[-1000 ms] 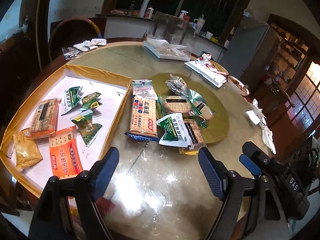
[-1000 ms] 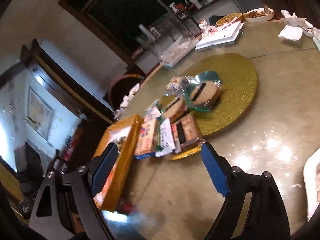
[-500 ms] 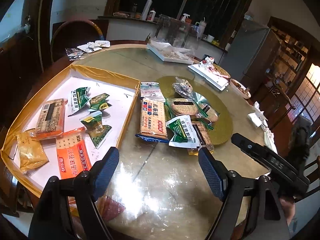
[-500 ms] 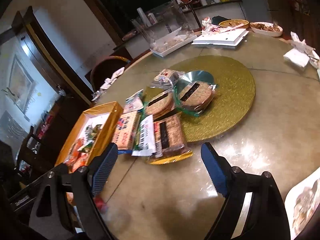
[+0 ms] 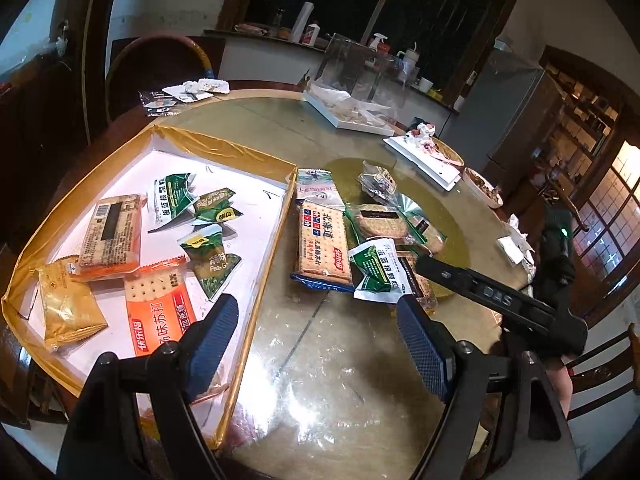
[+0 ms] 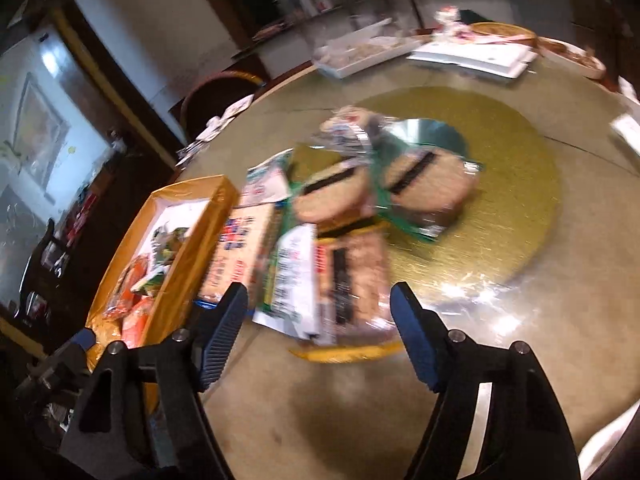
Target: Organize snacks
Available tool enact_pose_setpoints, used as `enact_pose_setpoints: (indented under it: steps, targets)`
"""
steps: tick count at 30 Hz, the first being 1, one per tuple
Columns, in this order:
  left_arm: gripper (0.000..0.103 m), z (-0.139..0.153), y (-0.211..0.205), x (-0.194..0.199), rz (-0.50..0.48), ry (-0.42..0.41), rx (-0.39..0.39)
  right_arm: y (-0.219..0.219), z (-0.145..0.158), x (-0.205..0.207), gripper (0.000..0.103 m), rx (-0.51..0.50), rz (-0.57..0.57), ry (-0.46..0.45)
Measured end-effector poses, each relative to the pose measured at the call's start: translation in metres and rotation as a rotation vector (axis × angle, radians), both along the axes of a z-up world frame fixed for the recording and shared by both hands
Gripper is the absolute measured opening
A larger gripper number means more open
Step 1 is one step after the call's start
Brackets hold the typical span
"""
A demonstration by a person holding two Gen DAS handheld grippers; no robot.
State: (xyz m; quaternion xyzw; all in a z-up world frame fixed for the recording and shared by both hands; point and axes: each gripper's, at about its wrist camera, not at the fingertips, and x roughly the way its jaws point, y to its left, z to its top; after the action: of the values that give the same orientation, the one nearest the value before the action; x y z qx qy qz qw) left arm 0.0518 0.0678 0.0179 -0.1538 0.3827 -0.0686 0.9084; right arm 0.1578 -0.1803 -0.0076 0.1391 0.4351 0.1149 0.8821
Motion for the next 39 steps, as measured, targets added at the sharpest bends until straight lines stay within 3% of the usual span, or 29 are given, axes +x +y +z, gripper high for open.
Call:
enact_pose_setpoints:
  steps: [9,13,14,15,17,20,24,27,33,39]
  targets:
    - [0.081,0.0,0.009,-0.001,0.021,-0.002,0.01,0.074,-0.019,0.028,0.072,-0.346,0.044,-0.002]
    - [0.081,0.0,0.012,-0.001,0.031,0.0,0.008,0.083,-0.026,0.023,0.056,-0.452,0.01,-0.016]
    - [0.081,0.0,0.012,-0.001,0.032,0.0,0.008,0.084,-0.028,0.021,0.045,-0.492,0.006,-0.022]
    - [0.081,-0.001,0.012,-0.001,0.032,0.001,0.009,0.084,-0.028,0.017,0.041,-0.508,0.004,-0.031]
    - [0.081,-0.002,0.011,-0.001,0.026,0.006,0.003,0.083,-0.027,0.014,0.037,-0.509,0.013,-0.037]
    - [0.081,-0.002,0.007,-0.001,0.023,0.01,0.007,0.072,-0.022,0.006,0.028,-0.433,0.011,-0.033]
    - [0.081,-0.002,0.0,-0.002,0.002,0.006,0.023,0.042,-0.011,-0.021,0.022,-0.218,0.004,-0.05]
    - [0.081,-0.004,-0.009,0.001,-0.022,0.022,0.021,0.026,-0.002,-0.045,0.021,-0.148,-0.031,-0.088]
    - [0.081,-0.015,-0.039,0.012,-0.102,0.055,0.016,-0.028,-0.005,-0.086,0.021,-0.099,-0.178,-0.11]
    - [0.081,-0.037,-0.087,0.058,-0.208,0.146,0.013,-0.064,-0.021,-0.079,0.021,-0.061,-0.312,-0.08]
